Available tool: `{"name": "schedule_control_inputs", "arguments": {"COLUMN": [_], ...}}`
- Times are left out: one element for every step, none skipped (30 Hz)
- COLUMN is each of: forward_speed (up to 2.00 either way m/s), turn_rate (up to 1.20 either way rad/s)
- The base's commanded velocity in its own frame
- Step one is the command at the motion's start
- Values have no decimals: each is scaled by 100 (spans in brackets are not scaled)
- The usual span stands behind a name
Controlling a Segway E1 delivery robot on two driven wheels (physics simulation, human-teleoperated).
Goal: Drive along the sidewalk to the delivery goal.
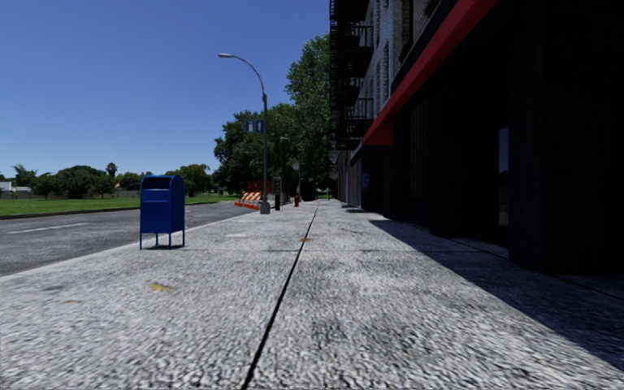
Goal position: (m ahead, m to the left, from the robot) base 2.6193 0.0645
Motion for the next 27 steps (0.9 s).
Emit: {"name": "schedule_control_inputs", "arguments": {"forward_speed": [200, 200, 200, 200, 200, 200, 200, 200, 200, 200, 200, 200, 200, 200, 198, 191, 170, 170, 146, 132, 120, 115, 112, 112, 110, 107, 102], "turn_rate": [0, 0, 0, 0, 0, 0, 0, 0, 0, 0, 0, 0, 0, 0, 0, 0, 0, 0, 0, 0, -8, -10, -11, -11, -11, -11, -11]}}
